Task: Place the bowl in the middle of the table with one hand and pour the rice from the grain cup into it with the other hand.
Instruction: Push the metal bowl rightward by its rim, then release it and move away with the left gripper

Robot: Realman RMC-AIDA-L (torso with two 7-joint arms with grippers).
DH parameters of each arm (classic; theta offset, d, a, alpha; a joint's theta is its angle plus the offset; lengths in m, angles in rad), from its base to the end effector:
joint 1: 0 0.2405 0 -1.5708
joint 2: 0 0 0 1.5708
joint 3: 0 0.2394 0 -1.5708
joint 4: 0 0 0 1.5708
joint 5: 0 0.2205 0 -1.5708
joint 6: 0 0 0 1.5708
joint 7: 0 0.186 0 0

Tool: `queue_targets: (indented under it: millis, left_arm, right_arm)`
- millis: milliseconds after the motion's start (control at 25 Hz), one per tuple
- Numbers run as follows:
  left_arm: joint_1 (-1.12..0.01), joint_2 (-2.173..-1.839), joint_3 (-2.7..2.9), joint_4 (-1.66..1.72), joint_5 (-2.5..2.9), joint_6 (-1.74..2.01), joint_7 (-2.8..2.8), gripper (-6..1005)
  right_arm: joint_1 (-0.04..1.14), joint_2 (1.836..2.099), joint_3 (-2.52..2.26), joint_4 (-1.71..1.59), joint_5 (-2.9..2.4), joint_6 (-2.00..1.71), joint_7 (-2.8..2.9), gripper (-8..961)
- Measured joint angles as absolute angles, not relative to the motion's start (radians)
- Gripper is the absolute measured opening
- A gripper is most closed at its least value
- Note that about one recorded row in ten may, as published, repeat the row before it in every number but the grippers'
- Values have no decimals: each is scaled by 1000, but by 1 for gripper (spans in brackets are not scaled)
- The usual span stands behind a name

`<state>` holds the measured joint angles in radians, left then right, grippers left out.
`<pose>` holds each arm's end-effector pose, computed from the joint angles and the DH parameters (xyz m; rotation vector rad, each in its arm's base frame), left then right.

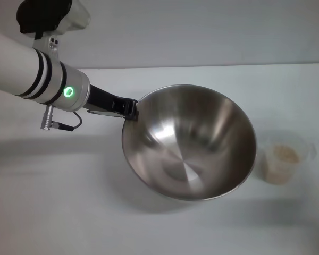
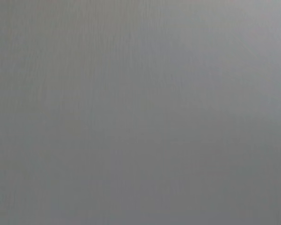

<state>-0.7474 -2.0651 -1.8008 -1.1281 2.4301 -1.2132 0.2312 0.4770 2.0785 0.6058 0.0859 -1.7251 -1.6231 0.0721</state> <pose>-0.1370 0.4299 -0.0448 -2.3388 -1.3169 -0.0246 0.2942 0.3517 0.0811 -1.1634 0.2261 0.8778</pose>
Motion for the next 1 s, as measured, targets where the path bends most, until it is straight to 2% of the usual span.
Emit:
queue_targets:
  millis: [1000]
  left_arm:
    - [-757, -2064, -1798, -1097, 2442, -1211, 236, 36]
  right_arm:
    - [462, 2079, 606, 86, -1724, -1634, 72, 634]
